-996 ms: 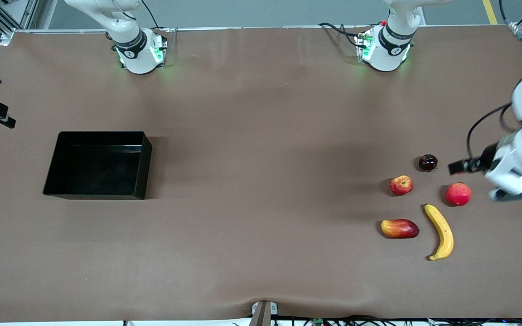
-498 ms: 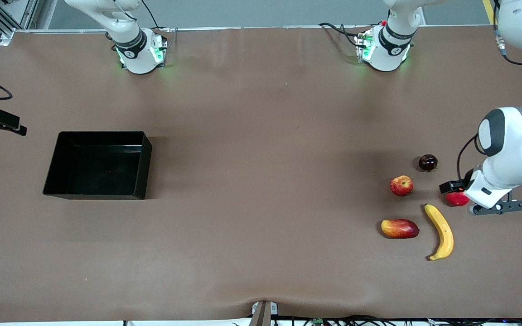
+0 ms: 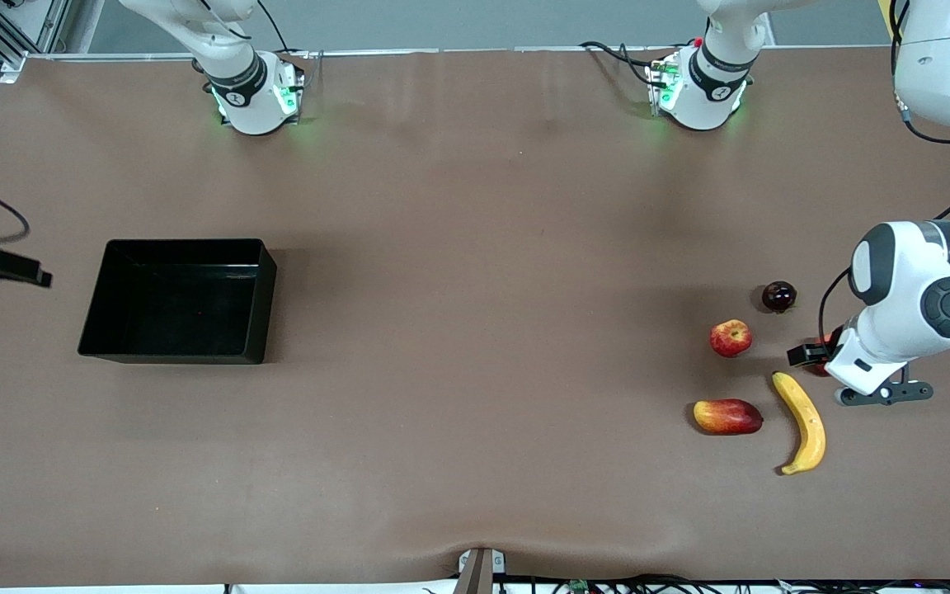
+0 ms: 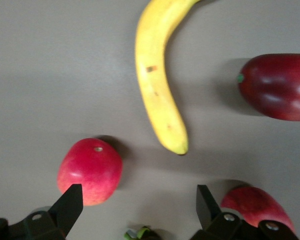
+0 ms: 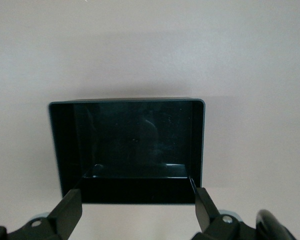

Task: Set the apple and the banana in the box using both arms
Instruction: 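Reach the left gripper to the small red apple while the right gripper approaches the box, then grasp the red apple with the left gripper while the right gripper grips the box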

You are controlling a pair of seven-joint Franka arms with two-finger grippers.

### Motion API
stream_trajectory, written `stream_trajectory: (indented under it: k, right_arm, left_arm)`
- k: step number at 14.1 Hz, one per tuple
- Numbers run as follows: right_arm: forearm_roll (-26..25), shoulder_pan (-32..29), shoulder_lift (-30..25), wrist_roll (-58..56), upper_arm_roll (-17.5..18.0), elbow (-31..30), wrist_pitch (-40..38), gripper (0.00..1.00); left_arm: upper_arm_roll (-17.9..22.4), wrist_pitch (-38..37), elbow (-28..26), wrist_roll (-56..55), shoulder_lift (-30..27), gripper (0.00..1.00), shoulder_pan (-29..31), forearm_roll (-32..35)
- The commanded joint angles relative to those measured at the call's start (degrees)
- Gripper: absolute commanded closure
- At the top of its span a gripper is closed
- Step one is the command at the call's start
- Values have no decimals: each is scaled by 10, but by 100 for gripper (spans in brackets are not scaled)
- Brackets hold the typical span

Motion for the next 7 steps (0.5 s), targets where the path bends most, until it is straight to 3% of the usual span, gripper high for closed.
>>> stream_trajectory:
  k: [1,7]
  right_arm:
    - [-3,-19,50,-1,6,13,43,0]
    - [5,-67,90,-29,8,-9,76,0]
  left_arm:
    - [-17,-5,-8,-22,-1,0,-3,-43]
    - [-49,-5,-21,-50,18,0,-4,-95]
